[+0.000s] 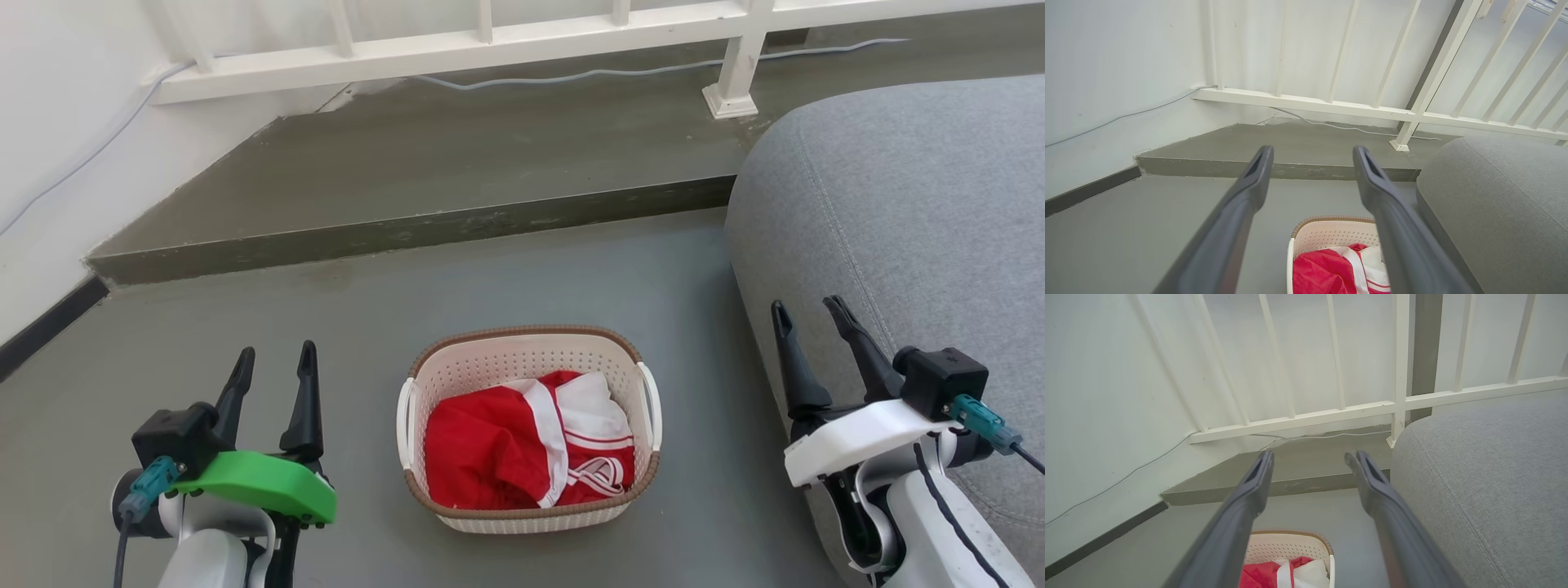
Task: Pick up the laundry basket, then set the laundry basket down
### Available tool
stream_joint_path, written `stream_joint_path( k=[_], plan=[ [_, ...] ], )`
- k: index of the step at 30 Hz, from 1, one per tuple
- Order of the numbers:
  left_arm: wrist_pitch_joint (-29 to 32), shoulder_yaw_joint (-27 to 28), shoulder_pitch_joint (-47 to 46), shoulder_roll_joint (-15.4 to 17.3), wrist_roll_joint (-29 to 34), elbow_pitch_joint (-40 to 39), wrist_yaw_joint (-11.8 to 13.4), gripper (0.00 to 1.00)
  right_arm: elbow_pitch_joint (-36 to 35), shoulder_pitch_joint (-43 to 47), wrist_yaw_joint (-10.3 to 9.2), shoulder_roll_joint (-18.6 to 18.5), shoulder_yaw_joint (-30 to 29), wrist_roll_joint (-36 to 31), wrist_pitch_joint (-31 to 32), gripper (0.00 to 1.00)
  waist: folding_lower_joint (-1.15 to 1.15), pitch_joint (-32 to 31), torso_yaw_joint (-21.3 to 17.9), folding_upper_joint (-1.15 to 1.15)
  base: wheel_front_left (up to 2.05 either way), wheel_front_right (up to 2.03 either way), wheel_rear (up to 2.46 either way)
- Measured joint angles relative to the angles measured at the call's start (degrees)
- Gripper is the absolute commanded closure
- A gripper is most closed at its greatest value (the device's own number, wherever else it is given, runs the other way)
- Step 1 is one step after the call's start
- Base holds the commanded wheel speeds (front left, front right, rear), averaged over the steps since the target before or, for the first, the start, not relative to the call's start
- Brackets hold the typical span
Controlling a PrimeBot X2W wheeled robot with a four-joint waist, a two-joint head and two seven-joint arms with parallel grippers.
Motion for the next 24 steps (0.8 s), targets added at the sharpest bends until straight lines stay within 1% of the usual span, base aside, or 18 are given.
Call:
stream_joint_path(
  k=[7, 8, 11, 13, 24],
  plan=[
    [0.0, 0.7, 0.2, -0.2, 0.5, -0.3, -0.1, 0.00, -0.2, 0.1, 0.65, 0.6, -0.7, -0.8, 0.0, 0.00, 0.00, 0.2, 0.2, 0.00, 0.00, 0.00, 0.00],
    [0.0, 0.8, 0.3, -0.2, 0.5, -0.4, -0.3, 0.00, -0.2, 0.1, 0.98, 0.7, -0.7, -0.9, 0.0, 0.00, 0.00, 0.2, 0.2, 0.00, 0.00, 0.00, 0.00],
    [0.0, 1.0, 0.7, -0.2, 0.5, -0.4, -0.3, 0.00, -0.2, 0.3, 1.04, 1.3, -1.0, -1.1, 0.0, 0.00, 0.00, 0.2, 0.3, 0.00, 0.00, 0.00, 0.00],
    [0.0, 1.1, 0.9, -0.3, 0.5, -0.4, -0.5, 0.00, -0.3, 0.7, 1.53, 1.5, -1.2, -1.3, 0.0, 0.00, 0.00, 0.3, 0.3, 0.00, 0.00, 0.00, 0.00],
    [0.0, 1.4, 0.9, -0.4, 1.0, -0.5, -0.6, 0.00, -0.4, 1.0, 2.20, 1.9, -2.3, -2.4, 0.0, 0.00, 0.00, 0.5, 0.4, 0.00, 0.00, 0.00, 0.00]
  ],
)
